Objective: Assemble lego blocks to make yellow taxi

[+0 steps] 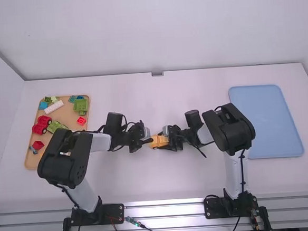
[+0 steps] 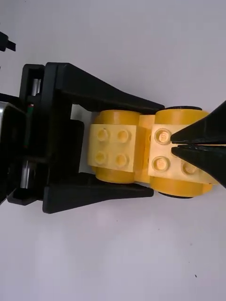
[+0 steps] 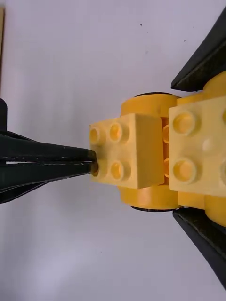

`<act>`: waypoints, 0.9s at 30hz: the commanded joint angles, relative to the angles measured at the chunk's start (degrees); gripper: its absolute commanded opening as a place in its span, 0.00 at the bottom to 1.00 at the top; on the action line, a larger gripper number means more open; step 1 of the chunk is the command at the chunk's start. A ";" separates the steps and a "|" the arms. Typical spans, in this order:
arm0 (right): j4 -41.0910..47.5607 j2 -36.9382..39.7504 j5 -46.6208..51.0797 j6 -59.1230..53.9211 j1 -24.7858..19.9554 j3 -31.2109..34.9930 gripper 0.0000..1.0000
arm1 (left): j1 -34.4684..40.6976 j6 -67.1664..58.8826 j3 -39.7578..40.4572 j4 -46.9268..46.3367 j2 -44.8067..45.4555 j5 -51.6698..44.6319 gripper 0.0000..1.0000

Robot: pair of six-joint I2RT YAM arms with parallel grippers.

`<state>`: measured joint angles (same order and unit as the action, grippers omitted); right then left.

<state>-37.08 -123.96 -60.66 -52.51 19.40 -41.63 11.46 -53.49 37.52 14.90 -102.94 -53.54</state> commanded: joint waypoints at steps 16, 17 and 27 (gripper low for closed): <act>-0.61 -0.72 -1.01 1.46 2.36 -1.75 0.45 | 3.85 0.44 -0.42 1.49 -2.06 -1.13 0.02; -1.27 -0.72 -0.94 1.57 2.36 -1.44 0.45 | 4.02 0.49 -0.42 1.49 -2.60 -0.26 0.02; -2.71 -0.72 -0.81 1.68 2.34 -0.68 0.44 | 3.91 0.46 -0.46 1.33 -3.02 2.06 0.02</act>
<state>-39.88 -124.07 -59.00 -50.96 21.63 -42.68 15.00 -53.32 37.45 16.16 -105.54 -52.49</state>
